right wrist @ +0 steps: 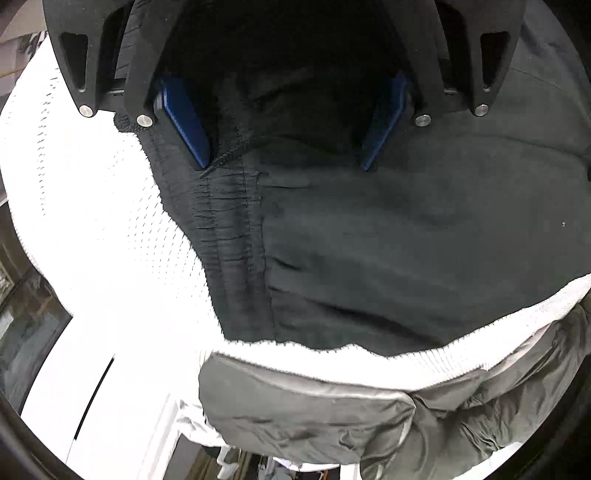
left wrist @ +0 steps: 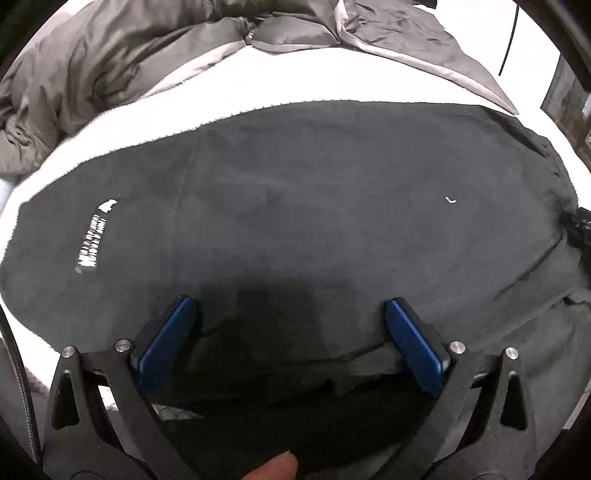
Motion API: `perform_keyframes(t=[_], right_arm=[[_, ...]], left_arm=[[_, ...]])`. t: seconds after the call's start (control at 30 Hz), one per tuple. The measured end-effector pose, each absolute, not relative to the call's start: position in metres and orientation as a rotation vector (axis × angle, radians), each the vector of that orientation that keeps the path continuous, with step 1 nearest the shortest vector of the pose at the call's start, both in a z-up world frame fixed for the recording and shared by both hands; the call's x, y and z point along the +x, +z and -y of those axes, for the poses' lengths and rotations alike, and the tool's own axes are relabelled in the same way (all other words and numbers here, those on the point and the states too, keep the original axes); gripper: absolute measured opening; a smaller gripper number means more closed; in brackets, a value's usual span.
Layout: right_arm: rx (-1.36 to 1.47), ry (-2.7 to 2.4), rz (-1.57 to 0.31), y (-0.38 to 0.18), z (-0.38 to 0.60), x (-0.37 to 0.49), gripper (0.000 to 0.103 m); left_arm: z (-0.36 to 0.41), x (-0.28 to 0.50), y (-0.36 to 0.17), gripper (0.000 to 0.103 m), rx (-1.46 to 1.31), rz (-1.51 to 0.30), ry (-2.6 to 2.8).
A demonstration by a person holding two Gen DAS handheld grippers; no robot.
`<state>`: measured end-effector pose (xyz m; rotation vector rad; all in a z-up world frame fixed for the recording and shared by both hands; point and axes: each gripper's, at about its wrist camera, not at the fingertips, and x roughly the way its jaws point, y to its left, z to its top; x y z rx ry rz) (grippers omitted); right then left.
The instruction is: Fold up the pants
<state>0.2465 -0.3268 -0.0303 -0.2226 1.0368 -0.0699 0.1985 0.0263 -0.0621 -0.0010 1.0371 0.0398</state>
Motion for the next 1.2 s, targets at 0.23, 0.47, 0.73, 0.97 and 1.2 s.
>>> perform_keyframes(t=[0.23,0.47,0.73,0.97,1.2], right_arm=[[-0.216,0.152,-0.958,0.002,0.255,0.251,0.085],[-0.313,0.279,-1.066,-0.05,0.179,0.274,0.085],[-0.181,-0.183,-1.041,-0.04,0.312,0.299,0.085],[-0.167,-0.064,-0.958,-0.002,0.274,0.284,0.085],[-0.133,0.17,-0.97,-0.016,0.182,0.296,0.085]], left_arm=[[0.0,0.226,-0.029,0.102,0.005,-0.929,-0.066],[0.039,0.253,-0.062,0.103,0.151,-1.026,-0.134],[-0.033,0.253,-0.061,0.103,0.071,-1.03,0.069],[-0.037,0.253,-0.035,0.102,-0.054,-0.967,0.03],[0.037,0.298,-0.035,0.102,-0.048,-0.98,-0.199]])
